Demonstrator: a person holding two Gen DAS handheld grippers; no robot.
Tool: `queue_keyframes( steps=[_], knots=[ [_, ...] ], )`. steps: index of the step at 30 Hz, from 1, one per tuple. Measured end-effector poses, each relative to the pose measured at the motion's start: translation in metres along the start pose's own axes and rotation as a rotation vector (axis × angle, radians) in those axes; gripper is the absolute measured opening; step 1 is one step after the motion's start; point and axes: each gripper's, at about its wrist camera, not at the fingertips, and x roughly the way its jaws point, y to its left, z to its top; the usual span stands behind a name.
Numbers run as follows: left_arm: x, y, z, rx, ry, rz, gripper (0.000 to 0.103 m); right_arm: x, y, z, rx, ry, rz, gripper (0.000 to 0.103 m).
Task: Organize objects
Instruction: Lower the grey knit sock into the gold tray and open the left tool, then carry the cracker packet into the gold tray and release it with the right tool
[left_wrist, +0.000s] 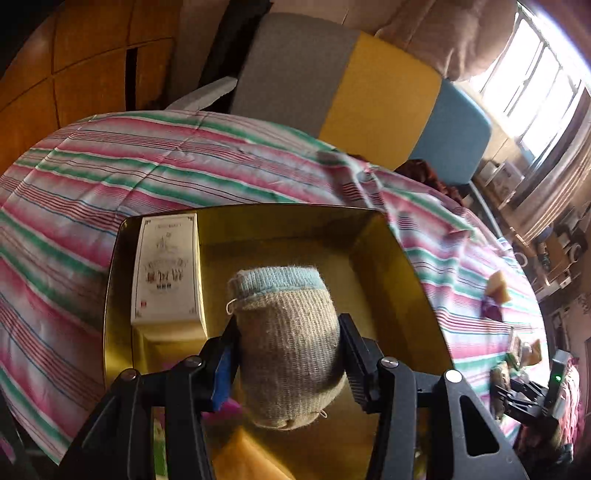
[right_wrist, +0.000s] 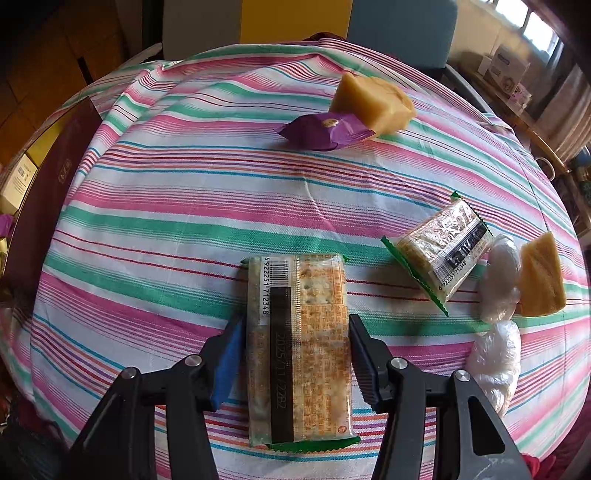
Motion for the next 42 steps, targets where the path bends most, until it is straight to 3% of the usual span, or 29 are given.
queue_keyframes(
  steps=[6, 13, 24, 28, 34, 37, 42],
  knots=[
    [0.026, 0.000, 0.023, 0.034, 0.030, 0.040, 0.050, 0.000, 0.000, 0.001, -0.015, -0.002, 0.005, 0.056],
    [0.061, 0.011, 0.041, 0.003, 0.087, 0.103, 0.050, 0.000, 0.000, 0.002, -0.019, -0.002, 0.006, 0.056],
    [0.077, 0.021, 0.050, 0.009, 0.099, 0.163, 0.056, 0.001, 0.001, 0.003, -0.020, -0.003, 0.007, 0.056],
    [0.065, 0.022, 0.050, 0.001, 0.074, 0.158, 0.070, 0.001, 0.000, 0.003, -0.020, -0.003, 0.008, 0.056],
    [0.018, 0.011, 0.039, 0.057, -0.021, 0.160, 0.070, 0.001, 0.000, 0.005, -0.020, -0.004, 0.010, 0.056],
    [-0.024, 0.002, 0.012, 0.073, -0.117, 0.134, 0.070, 0.001, 0.001, 0.006, -0.022, -0.005, 0.006, 0.055],
    [-0.066, -0.006, -0.038, 0.099, -0.197, 0.110, 0.070, 0.000, 0.006, 0.009, -0.031, -0.014, -0.003, 0.050]
  ],
)
